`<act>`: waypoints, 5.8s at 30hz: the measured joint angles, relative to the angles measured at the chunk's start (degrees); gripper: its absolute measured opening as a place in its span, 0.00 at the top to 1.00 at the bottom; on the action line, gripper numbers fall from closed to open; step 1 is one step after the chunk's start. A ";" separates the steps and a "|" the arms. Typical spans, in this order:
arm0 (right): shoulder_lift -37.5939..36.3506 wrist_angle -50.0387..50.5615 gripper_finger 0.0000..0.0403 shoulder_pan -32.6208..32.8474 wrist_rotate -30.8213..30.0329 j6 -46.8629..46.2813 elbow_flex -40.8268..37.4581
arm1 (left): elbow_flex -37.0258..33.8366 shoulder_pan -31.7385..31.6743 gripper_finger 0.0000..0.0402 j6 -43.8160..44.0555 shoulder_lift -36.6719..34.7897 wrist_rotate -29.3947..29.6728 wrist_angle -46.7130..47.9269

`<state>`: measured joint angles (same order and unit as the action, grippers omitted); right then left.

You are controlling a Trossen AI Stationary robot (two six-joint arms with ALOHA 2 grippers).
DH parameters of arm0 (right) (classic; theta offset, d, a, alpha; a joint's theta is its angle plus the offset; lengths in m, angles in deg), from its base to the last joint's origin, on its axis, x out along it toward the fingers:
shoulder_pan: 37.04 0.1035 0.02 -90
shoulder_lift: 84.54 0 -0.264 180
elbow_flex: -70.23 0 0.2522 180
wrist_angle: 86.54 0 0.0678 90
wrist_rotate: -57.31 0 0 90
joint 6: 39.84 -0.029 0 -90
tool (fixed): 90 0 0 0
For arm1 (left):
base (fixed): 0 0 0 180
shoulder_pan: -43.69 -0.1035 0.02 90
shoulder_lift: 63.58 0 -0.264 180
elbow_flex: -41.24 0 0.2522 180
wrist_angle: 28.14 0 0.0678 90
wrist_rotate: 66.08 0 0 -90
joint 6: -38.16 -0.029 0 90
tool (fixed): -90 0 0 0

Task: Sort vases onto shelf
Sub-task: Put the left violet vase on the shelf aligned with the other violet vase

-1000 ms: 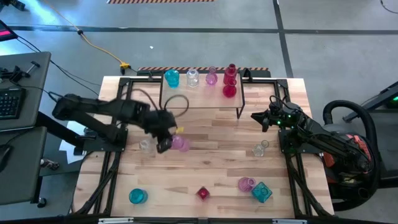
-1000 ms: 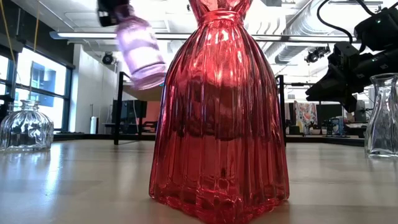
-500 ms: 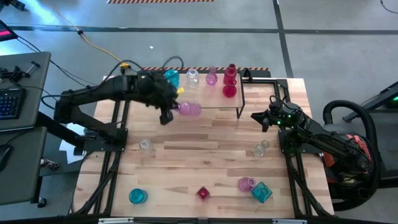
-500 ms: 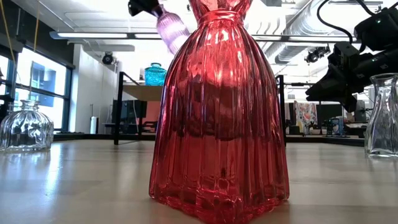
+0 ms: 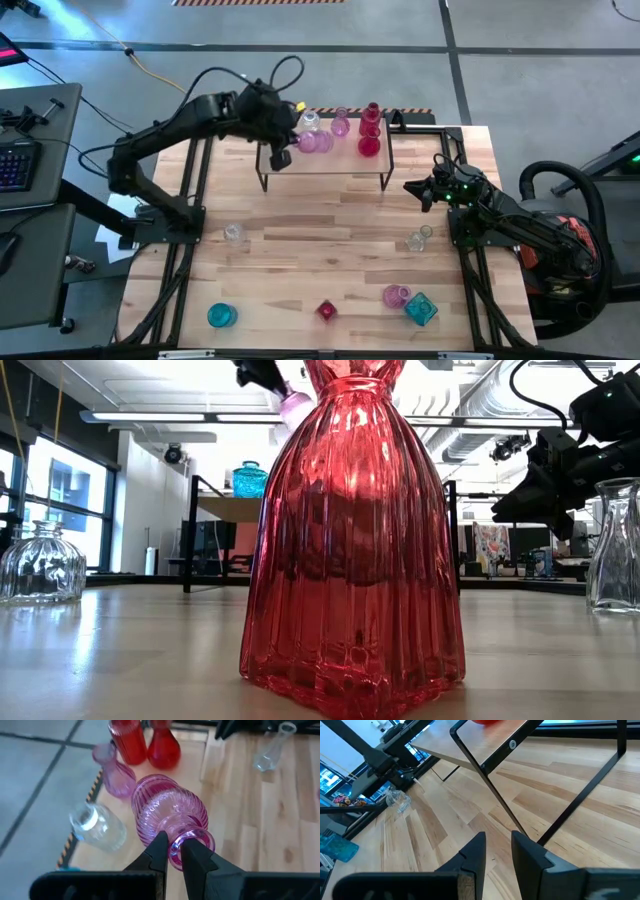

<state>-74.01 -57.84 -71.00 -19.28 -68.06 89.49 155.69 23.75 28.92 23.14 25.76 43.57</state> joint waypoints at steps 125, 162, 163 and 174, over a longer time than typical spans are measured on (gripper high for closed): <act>0.02 0.02 0.82 0.00 0.00 0.14 0.00 | 20.96 -3.57 0.84 -11.37 24.11 -3.09 0.28; 0.02 0.02 0.82 0.01 0.00 0.14 0.00 | 16.97 9.68 0.84 3.05 24.12 0.64 0.98; 0.02 0.02 0.82 -0.01 0.01 0.14 0.00 | 16.17 10.47 0.84 3.09 24.09 0.97 0.45; 0.02 0.02 0.82 0.01 0.00 0.14 0.00 | 4.22 19.50 0.84 7.04 23.86 1.85 0.36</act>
<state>-73.99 -57.82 -70.99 -19.28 -67.91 89.49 159.91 43.25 35.96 47.00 27.60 43.93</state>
